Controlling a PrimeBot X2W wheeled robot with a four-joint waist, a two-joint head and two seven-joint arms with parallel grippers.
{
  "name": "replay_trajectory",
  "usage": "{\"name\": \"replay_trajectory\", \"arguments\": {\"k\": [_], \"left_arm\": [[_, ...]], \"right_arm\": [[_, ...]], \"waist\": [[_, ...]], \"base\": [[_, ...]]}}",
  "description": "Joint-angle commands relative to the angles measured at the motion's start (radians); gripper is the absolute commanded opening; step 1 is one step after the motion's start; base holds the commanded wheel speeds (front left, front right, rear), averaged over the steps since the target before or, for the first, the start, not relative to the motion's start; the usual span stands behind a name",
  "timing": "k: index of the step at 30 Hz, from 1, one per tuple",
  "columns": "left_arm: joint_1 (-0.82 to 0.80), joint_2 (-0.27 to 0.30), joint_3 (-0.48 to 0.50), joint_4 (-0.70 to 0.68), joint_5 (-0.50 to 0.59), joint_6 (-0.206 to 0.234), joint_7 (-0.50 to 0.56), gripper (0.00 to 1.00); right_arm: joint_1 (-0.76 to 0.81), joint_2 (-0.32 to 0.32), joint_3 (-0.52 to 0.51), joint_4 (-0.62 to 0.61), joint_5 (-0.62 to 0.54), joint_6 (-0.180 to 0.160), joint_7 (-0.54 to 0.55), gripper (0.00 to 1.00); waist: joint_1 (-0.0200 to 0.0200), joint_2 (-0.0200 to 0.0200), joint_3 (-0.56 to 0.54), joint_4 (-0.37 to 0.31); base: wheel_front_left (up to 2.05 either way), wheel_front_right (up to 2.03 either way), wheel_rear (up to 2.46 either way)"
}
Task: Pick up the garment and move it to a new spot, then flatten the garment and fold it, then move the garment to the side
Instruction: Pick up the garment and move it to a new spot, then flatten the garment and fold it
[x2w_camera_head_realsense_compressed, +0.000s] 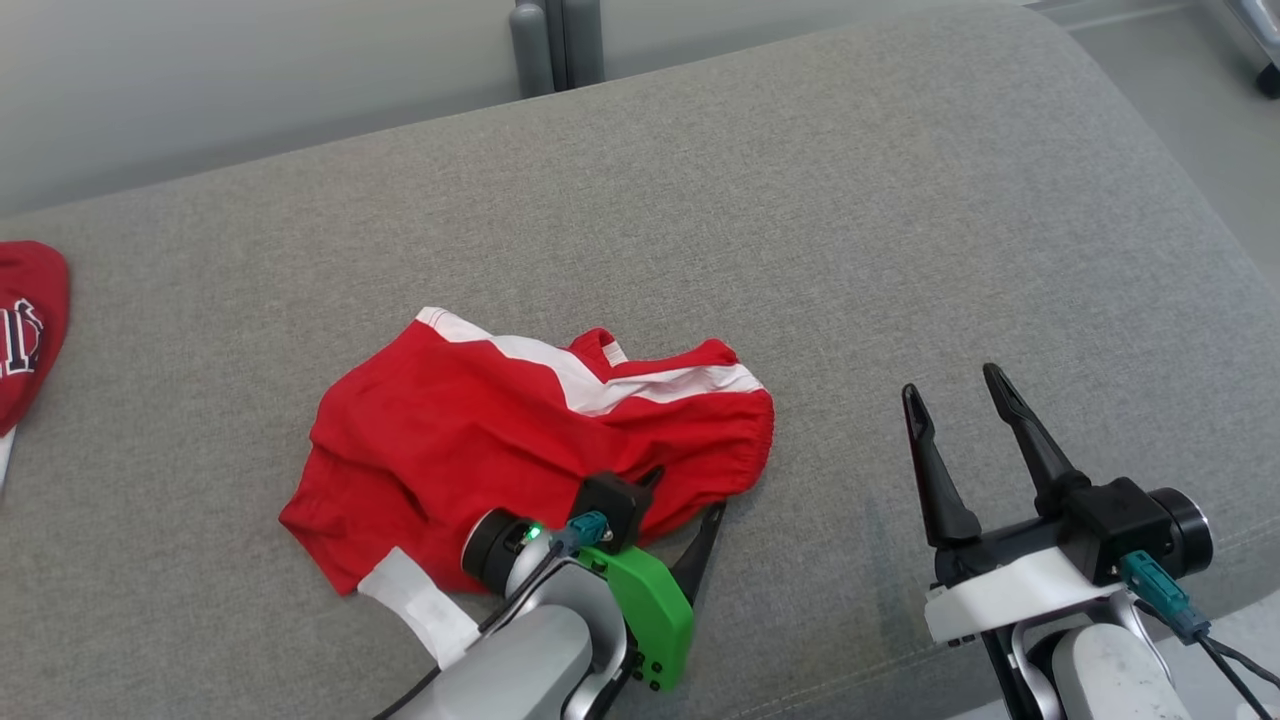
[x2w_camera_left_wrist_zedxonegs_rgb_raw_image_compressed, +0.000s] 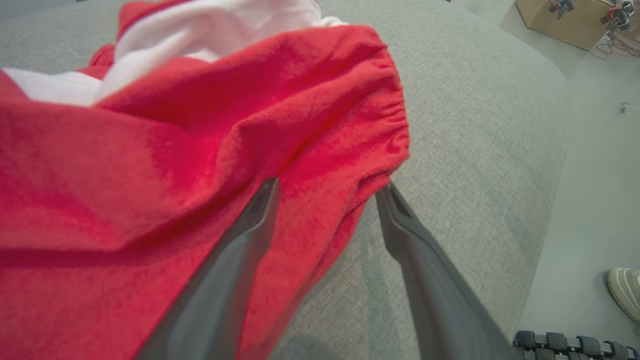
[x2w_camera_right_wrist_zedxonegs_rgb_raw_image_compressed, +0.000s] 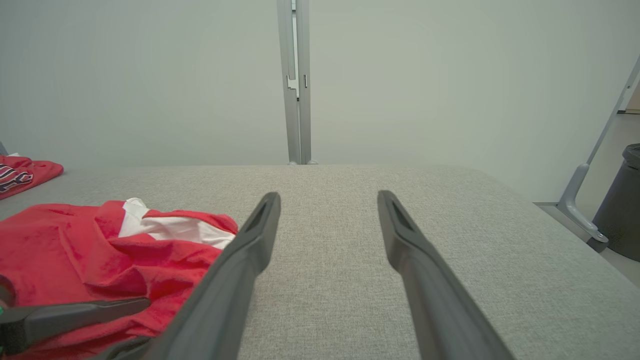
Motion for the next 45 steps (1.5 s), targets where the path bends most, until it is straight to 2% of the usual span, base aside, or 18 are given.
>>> {"name": "replay_trajectory", "arguments": {"k": [1,9,17,22,26,36,45], "left_arm": [[-0.026,0.004,-0.003,-0.005,-0.022,0.001,-0.001,1.0],[-0.023,0.005,0.053,-0.081,-0.063,0.007,-0.001,1.0],[-0.005,0.005,0.164,-0.109,-0.051,0.014,0.0,1.0],[-0.035,0.004,0.222,0.0,-0.025,0.026,0.0,1.0],[-0.068,0.004,0.257,0.11,-0.044,0.023,0.0,1.0],[-0.145,0.015,0.33,0.285,-0.079,0.027,0.0,1.0],[-0.25,0.03,0.339,0.438,-0.089,0.058,0.103,1.0]], "right_arm": [[-0.01,-0.004,-0.003,0.003,0.006,0.0,-0.003,1.0],[0.019,-0.004,-0.032,0.007,0.014,0.0,-0.003,1.0],[0.049,-0.004,-0.052,0.009,0.017,0.0,-0.003,1.0],[0.051,-0.004,-0.043,0.006,0.02,0.0,-0.003,1.0],[0.058,-0.004,-0.046,0.003,0.018,0.0,-0.003,1.0],[0.044,-0.004,-0.041,-0.003,0.018,0.0,-0.003,1.0],[0.024,-0.004,-0.026,-0.003,0.019,0.0,-0.003,1.0]], "waist": [[0.0,-0.0001,-0.003,0.006],[0.0,-0.0001,-0.041,0.045],[0.0,-0.0001,-0.091,0.08],[0.0,-0.0001,-0.099,0.077],[0.0,-0.0001,-0.096,0.07],[0.0,-0.0001,-0.069,0.053],[0.0,-0.0001,-0.036,0.035]], "base": [[0.0,0.0,0.0],[0.0,0.0,0.0],[0.0,0.0,0.0],[0.0,0.0,0.0],[0.0,0.0,0.0],[0.0,0.0,0.0],[0.0,0.0,0.0]]}}
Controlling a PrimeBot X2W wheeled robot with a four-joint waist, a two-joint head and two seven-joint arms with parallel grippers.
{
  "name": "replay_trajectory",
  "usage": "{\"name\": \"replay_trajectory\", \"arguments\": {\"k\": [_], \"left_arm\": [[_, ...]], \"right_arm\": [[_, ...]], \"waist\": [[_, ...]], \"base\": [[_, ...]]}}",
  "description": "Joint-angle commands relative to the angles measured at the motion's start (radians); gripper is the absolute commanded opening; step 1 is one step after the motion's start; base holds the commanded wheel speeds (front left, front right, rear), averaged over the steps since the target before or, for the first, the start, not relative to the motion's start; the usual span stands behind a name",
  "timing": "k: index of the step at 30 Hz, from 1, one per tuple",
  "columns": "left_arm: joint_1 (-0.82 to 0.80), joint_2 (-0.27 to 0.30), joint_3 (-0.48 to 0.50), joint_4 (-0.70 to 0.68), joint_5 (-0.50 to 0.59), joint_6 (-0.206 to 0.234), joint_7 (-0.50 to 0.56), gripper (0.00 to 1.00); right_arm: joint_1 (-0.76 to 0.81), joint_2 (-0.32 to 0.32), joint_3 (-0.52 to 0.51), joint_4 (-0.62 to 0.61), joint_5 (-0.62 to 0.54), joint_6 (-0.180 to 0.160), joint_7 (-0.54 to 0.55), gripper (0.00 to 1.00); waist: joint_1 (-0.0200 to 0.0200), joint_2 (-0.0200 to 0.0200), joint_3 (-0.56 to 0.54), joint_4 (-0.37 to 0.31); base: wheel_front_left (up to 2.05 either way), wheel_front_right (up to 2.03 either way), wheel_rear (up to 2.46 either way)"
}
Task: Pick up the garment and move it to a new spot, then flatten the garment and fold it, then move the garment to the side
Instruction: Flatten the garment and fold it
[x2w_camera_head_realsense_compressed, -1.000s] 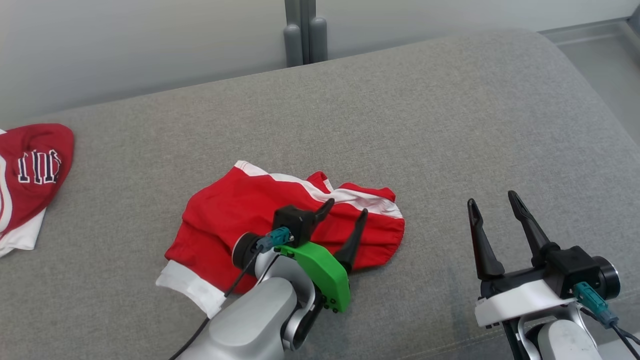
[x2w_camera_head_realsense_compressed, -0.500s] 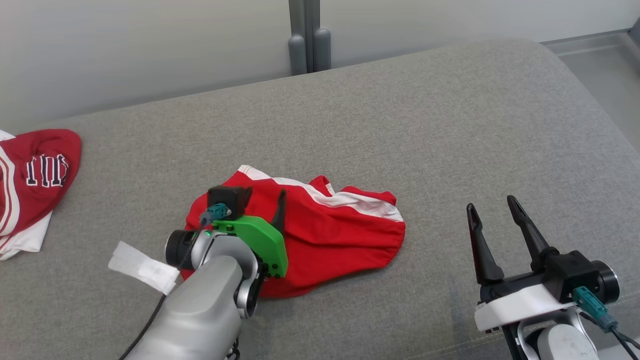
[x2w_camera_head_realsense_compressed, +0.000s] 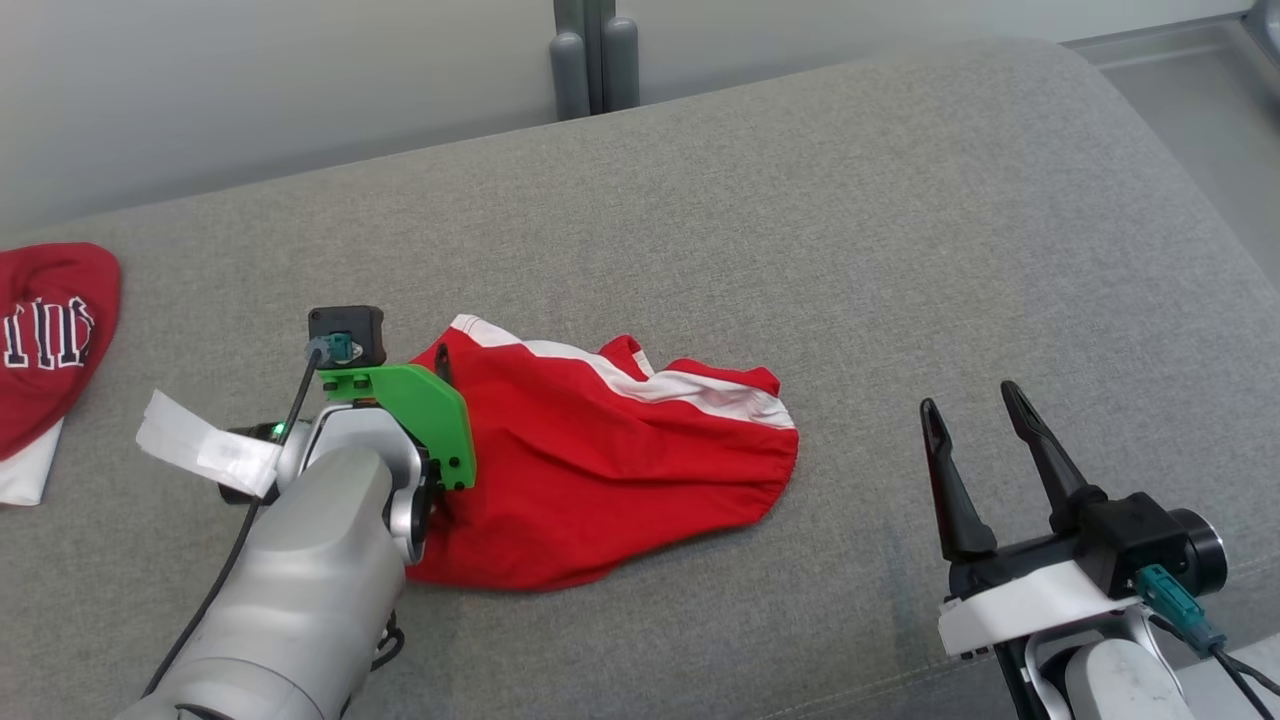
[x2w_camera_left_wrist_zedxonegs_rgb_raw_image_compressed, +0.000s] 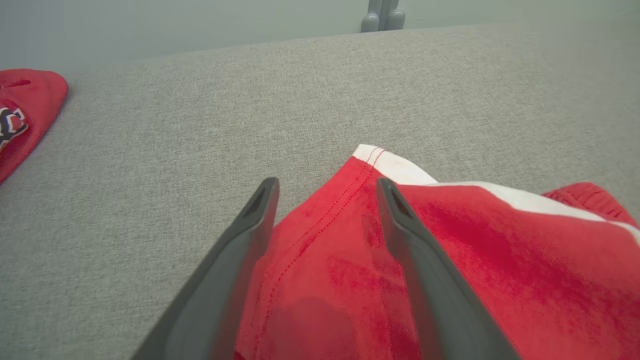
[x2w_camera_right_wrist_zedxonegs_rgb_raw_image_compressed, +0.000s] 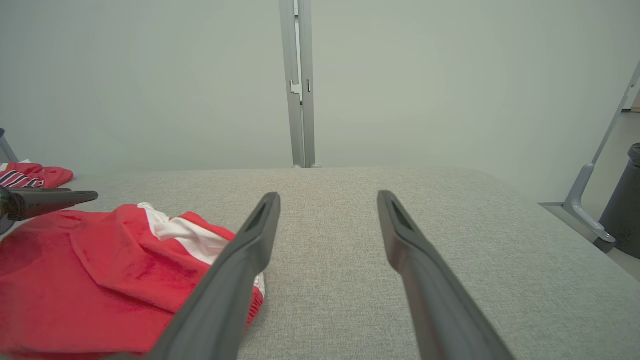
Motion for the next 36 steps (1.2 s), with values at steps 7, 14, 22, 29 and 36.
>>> {"name": "replay_trajectory", "arguments": {"k": [7,14,22,29,36], "left_arm": [[-0.04,0.025,0.001,0.053,-0.018,0.049,0.147,1.0],[-0.018,0.02,-0.006,0.064,-0.029,0.053,0.208,1.0],[-0.004,0.003,-0.019,0.066,-0.034,0.018,0.235,0.0],[-0.019,-0.007,-0.02,0.051,-0.028,0.004,0.153,0.0],[-0.052,-0.015,-0.02,0.008,-0.017,-0.017,0.01,0.0]], "right_arm": [[-0.015,-0.004,0.003,-0.002,0.004,0.0,-0.003,1.0],[-0.021,-0.004,0.001,-0.004,0.002,0.0,-0.003,1.0],[-0.017,-0.004,-0.001,-0.001,-0.002,0.0,-0.003,1.0],[-0.002,-0.004,-0.003,0.001,-0.005,0.0,-0.003,1.0],[0.009,-0.004,-0.001,0.004,-0.007,0.0,-0.003,1.0]], "waist": [[0.0,0.0,0.03,-0.016],[0.0,0.0,0.044,-0.011],[0.0,0.0,0.042,0.003],[0.0,0.0,0.024,0.022],[0.0,0.0,0.002,0.037]], "base": [[0.0,0.0,0.0],[0.0,0.0,0.0],[0.0,0.0,0.0],[0.0,0.0,0.0],[0.0,0.0,0.0]]}}
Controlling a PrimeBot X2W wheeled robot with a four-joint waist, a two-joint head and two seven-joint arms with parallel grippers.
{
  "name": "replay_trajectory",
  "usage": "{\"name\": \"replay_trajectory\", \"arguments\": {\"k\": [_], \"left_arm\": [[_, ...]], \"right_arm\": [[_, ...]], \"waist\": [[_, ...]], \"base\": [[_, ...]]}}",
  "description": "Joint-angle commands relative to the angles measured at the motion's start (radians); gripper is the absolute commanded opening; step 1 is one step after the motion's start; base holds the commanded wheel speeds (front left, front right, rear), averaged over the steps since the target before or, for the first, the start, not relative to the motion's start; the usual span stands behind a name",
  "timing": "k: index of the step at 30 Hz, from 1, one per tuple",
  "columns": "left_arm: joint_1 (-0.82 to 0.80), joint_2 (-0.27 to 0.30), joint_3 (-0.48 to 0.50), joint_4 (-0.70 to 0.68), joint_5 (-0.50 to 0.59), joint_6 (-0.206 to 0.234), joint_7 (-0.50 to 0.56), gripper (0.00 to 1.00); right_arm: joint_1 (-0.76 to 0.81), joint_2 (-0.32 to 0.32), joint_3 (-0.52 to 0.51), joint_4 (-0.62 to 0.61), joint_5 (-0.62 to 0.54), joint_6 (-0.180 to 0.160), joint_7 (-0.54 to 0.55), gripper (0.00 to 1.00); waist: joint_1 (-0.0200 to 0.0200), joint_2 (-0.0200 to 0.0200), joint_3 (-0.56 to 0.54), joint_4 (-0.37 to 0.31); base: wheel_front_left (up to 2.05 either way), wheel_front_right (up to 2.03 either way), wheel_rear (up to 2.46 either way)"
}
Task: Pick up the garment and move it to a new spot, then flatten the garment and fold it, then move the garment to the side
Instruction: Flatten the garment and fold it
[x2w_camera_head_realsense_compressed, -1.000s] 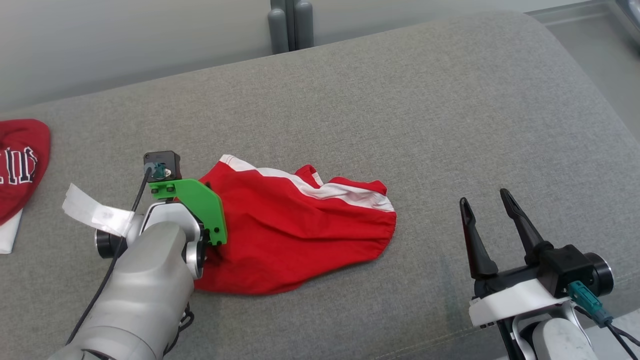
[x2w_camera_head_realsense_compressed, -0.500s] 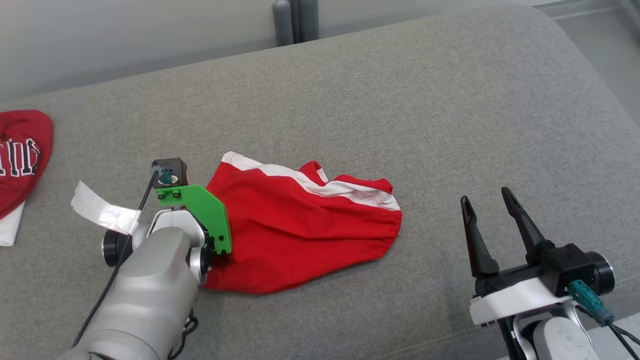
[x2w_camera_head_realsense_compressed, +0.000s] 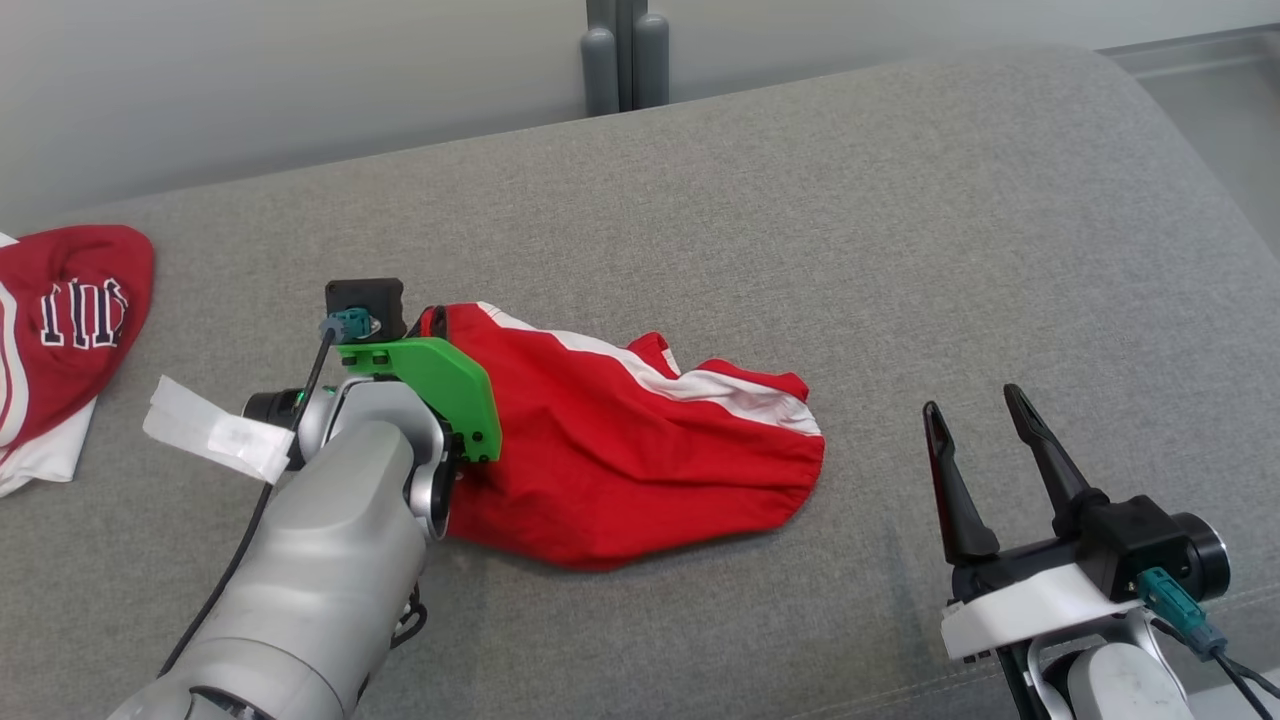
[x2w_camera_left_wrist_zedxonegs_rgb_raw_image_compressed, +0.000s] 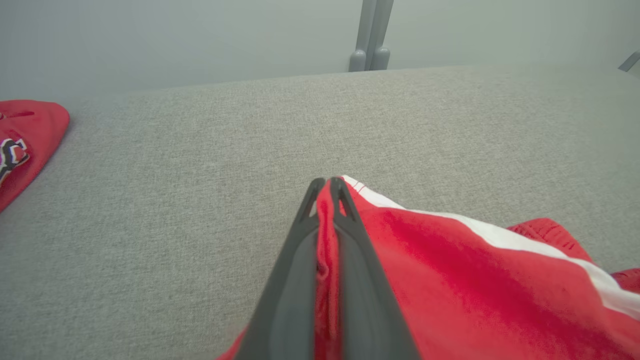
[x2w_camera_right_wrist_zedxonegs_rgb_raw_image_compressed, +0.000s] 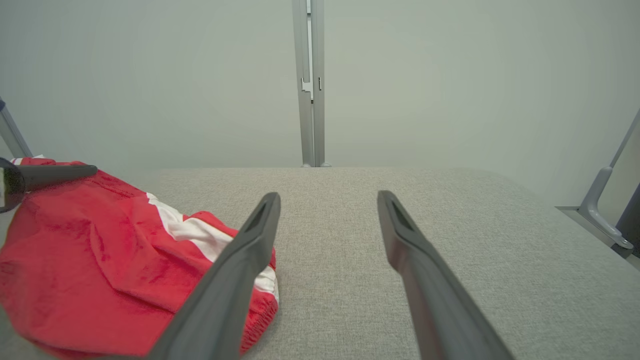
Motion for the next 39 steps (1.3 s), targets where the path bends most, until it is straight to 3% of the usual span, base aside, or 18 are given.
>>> {"name": "replay_trajectory", "arguments": {"k": [1,8,16,22,29,39], "left_arm": [[-0.009,-0.001,0.003,-0.012,0.004,-0.008,-0.023,0.0],[0.063,0.02,0.047,-0.113,-0.005,-0.023,-0.103,0.0],[0.306,0.134,0.215,-0.454,0.083,0.074,-0.103,0.0],[0.518,0.172,0.278,-0.632,0.115,0.13,-0.103,0.0],[0.638,0.168,0.307,-0.695,0.129,0.166,-0.103,0.0],[0.725,0.159,0.323,-0.713,0.151,0.184,-0.103,0.0]], "right_arm": [[0.015,-0.004,-0.001,0.002,-0.005,0.0,-0.003,1.0],[0.041,-0.004,-0.028,-0.006,-0.004,0.0,-0.003,1.0],[0.057,-0.004,-0.046,-0.009,0.004,0.0,-0.003,1.0],[0.055,-0.004,-0.046,0.0,0.004,0.0,-0.003,1.0],[0.044,-0.004,-0.037,0.007,0.001,0.0,-0.003,1.0],[0.06,-0.004,-0.042,0.013,-0.005,0.0,-0.003,1.0]], "waist": [[0.0,0.0,-0.009,0.006],[0.0,0.0,-0.034,0.03],[0.0,0.0,-0.04,0.064],[0.0,0.0,-0.04,0.078],[0.0,0.0,-0.041,0.072],[0.0,0.0,-0.044,0.059]], "base": [[0.0,0.0,0.0],[0.0,0.0,0.0],[0.0,0.0,0.0],[0.0,0.0,0.0],[0.0,0.0,0.0],[0.0,0.0,0.0]]}}
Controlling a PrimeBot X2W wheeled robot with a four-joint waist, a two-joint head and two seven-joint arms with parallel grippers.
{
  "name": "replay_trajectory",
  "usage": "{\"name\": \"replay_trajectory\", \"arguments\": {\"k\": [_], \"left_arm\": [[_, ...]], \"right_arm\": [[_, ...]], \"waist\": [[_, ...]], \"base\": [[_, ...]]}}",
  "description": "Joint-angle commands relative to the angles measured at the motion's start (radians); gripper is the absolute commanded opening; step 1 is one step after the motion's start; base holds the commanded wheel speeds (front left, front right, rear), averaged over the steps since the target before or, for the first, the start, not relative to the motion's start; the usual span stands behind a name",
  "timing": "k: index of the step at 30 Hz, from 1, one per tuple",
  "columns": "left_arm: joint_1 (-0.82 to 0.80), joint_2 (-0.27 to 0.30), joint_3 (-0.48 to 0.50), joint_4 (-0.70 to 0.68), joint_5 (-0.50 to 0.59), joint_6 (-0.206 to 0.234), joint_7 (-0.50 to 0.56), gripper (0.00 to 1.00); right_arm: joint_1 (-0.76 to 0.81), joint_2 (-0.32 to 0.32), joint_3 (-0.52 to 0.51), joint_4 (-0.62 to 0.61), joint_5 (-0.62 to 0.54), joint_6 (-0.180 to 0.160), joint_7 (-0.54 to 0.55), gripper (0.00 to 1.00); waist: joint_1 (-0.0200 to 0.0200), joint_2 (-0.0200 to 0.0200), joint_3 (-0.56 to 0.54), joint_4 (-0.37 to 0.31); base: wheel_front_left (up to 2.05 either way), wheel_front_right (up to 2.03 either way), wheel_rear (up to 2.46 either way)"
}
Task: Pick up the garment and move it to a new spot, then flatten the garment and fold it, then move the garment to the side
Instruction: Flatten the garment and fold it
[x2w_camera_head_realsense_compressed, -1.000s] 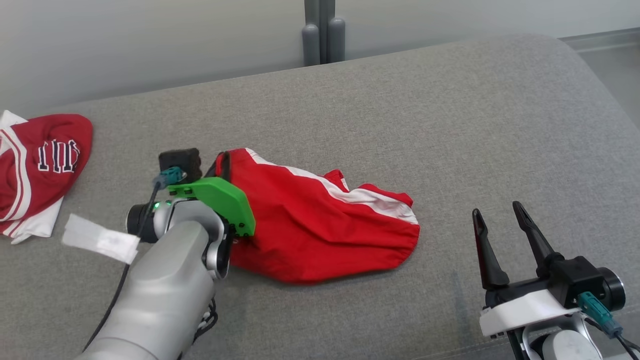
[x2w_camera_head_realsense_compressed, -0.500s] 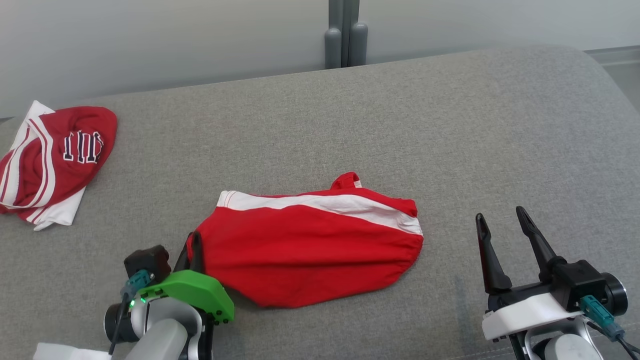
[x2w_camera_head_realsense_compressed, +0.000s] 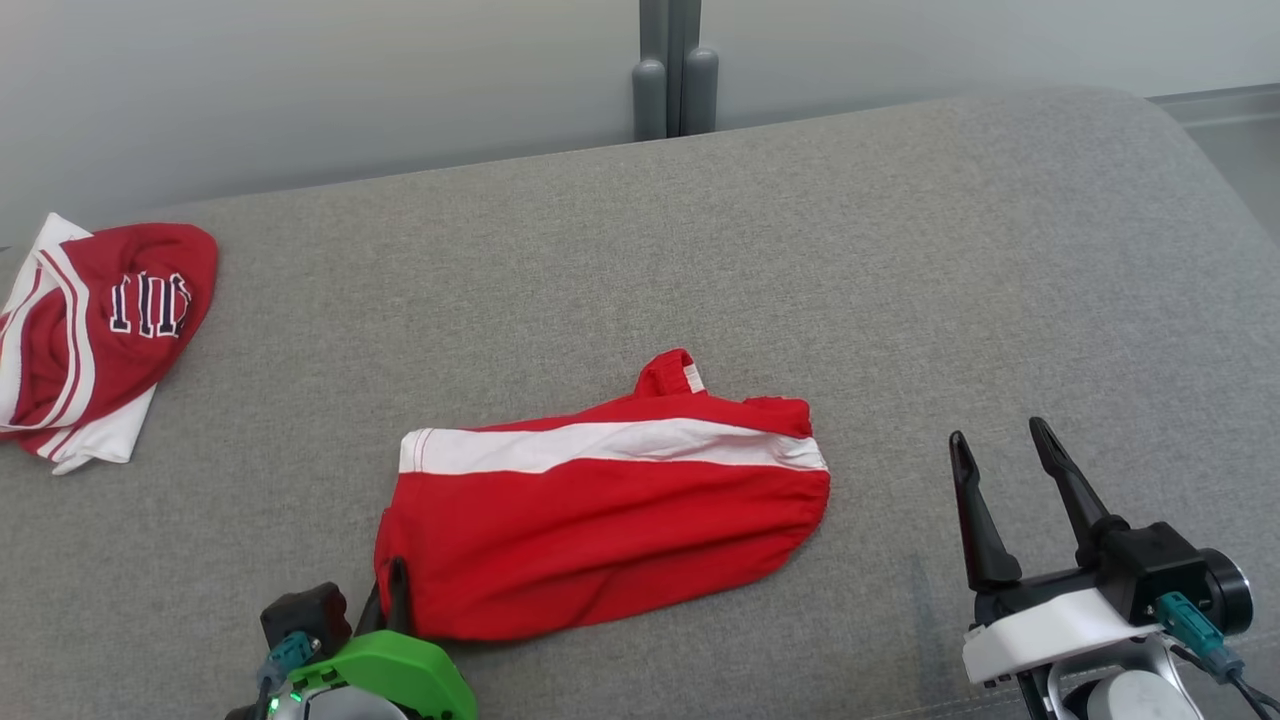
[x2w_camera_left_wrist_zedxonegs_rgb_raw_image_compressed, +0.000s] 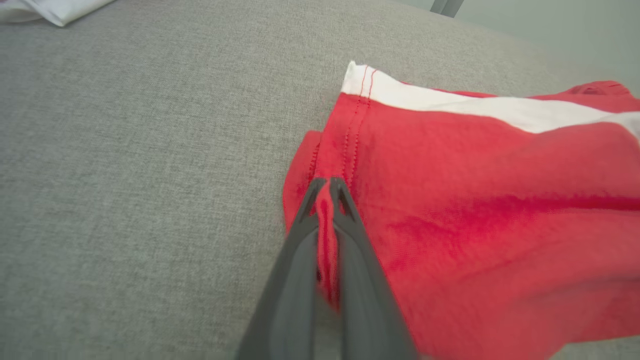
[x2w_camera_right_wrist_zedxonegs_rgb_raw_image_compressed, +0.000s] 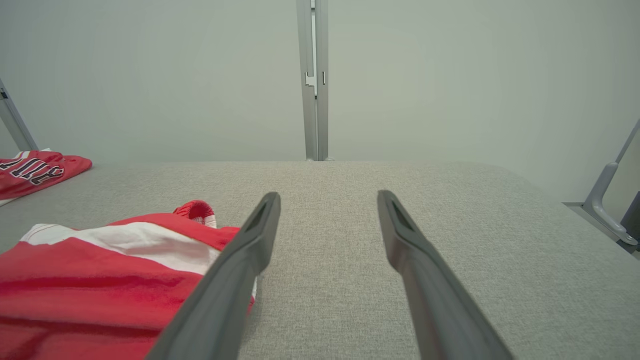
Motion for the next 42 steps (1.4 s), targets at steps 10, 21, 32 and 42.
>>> {"name": "replay_trajectory", "arguments": {"k": [10,21,32,42], "left_arm": [[0.05,-0.013,0.06,-0.023,0.067,-0.032,0.0,0.69],[0.116,-0.031,0.173,-0.19,0.226,-0.115,0.0,1.0],[0.173,-0.083,0.269,-0.337,0.353,-0.178,0.0,1.0],[0.194,-0.113,0.326,-0.346,0.405,-0.195,0.0,1.0]], "right_arm": [[0.015,-0.004,-0.005,0.013,-0.005,0.0,-0.003,1.0],[0.028,-0.004,-0.011,0.02,-0.01,0.0,-0.003,1.0],[0.003,-0.004,0.006,0.012,-0.005,0.0,-0.003,1.0],[-0.024,-0.004,0.026,0.015,0.017,0.0,-0.003,1.0]], "waist": [[0.0,0.0,-0.019,-0.005],[0.0,0.0,-0.059,-0.006],[0.0,0.0,-0.08,-0.018],[0.0,0.0,-0.088,-0.021]], "base": [[0.0,0.0,0.0],[0.0,0.0,0.0],[0.0,0.0,0.0],[0.0,0.0,0.0]]}}
